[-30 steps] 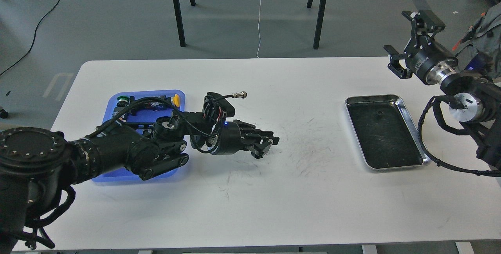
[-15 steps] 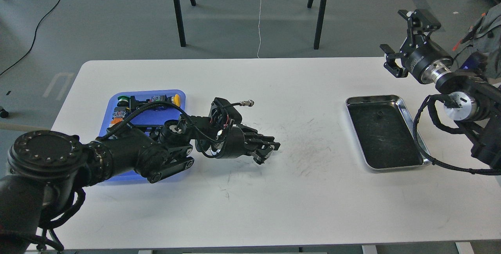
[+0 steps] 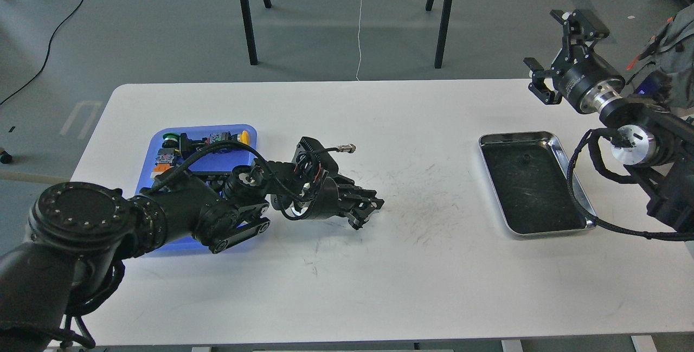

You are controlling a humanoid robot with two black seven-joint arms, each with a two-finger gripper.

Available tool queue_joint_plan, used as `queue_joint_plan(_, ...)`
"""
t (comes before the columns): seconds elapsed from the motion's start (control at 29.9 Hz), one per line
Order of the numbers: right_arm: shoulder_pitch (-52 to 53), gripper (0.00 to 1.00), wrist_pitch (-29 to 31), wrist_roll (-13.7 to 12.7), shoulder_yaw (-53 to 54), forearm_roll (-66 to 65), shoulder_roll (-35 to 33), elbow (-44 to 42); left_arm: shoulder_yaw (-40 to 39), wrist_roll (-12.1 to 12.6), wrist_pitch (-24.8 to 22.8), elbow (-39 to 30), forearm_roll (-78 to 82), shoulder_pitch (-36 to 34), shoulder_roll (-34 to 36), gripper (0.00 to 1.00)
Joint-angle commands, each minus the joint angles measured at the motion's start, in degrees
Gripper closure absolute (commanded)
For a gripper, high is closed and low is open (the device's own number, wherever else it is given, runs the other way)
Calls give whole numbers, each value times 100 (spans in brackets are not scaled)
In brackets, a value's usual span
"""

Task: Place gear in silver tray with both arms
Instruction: 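Carry the gear toward the table center and lower it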

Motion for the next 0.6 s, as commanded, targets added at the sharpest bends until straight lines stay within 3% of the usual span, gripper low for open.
queue_joint_plan(0.0,1,2,8,3,-2,-5,-9,2,5,0,0,114,-3,-21,0,77)
queue_joint_plan(0.57,1,2,8,-6,-11,-5,-9,-7,-92,0,-61,80,-126,-12,0,77)
